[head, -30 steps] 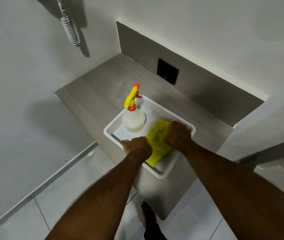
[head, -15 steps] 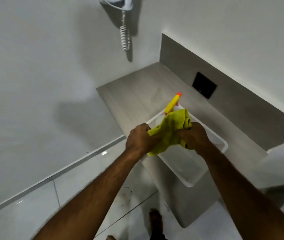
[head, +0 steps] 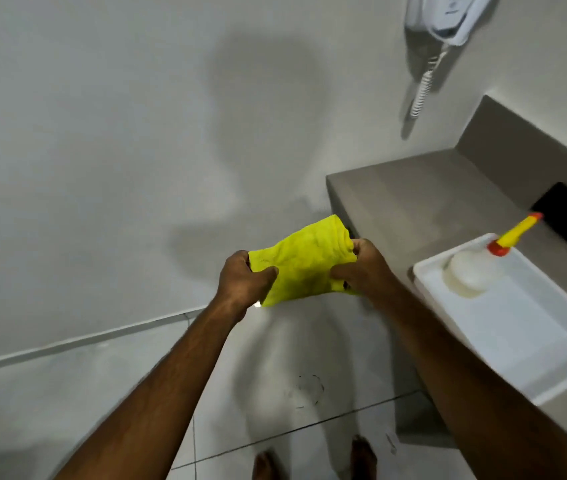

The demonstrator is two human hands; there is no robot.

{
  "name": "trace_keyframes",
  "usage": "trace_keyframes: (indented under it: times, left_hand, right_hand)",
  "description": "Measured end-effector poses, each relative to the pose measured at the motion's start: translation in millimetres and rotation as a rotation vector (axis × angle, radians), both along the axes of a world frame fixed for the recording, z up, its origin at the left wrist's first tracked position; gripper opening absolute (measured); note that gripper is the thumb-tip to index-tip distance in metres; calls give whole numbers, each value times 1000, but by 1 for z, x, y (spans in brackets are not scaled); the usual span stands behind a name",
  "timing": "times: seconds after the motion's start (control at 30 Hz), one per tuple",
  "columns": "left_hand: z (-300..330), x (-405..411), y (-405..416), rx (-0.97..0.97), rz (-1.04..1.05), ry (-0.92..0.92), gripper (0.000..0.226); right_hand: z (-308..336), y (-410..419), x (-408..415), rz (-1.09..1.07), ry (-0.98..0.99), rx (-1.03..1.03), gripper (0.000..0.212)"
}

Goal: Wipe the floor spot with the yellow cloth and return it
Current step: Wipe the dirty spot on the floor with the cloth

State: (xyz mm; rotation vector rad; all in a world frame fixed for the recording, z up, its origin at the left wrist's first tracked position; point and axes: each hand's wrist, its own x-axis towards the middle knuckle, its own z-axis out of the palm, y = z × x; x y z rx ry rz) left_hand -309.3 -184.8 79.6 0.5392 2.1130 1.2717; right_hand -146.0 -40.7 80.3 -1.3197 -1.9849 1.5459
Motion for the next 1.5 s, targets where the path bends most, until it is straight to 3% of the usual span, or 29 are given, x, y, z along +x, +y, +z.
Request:
trace_keyframes:
  times: [0.1,0.3,0.43,0.53,0.6,0.73,0.87,1.07,1.13,1.27,1.33,1.4,1.5]
  left_hand:
    - [-22,-19,-11,-13,-24,-26,16]
    - [-108,-28,-3,-163,-126,-104,7]
    - [-234,-22,2,-351,-130,-152,23]
    - [-362,-9,1,-478,-195,-149,50]
    - [-437,0,-4,-536,-194,-146,55]
    - [-587,35,-18,-654,-175,-234,50]
    - [-705,65,-29,-739,-224,-285,42]
    - [-817,96,-29,-825,-339,-335,28]
    - [-836,96,-33,-844,-414,-242,26]
    - [-849,76,-54,-883,-533,181,50]
    - [-851,59,-67,-940,-658,396,78]
    - [-857,42,-78,-1002,-781,479,109]
    - [-881,28,-91,-1038,-818,429,136]
  right_hand:
    - [-21,-13,-17,-2,-14,-27,27]
    - [-113,-5,-14,-9,-110,-259,37]
    - [-226,5,-11,-34,-287,-242,28]
    - [-355,5,-4,-28,-370,-254,32]
    - [-432,0,5,-20,-424,-233,31]
    - [-581,-20,25,-9,-560,-246,32]
    - [-687,-32,53,51,-671,-235,27]
    - [-802,-23,68,194,-798,-141,32]
    - [-826,-21,65,223,-845,-109,38]
    - [-841,-36,54,107,-984,177,52]
    - [-840,-55,48,180,-971,277,51]
    - [-847,-76,40,249,-906,167,57]
    - [-880,-89,15,210,-835,-72,79]
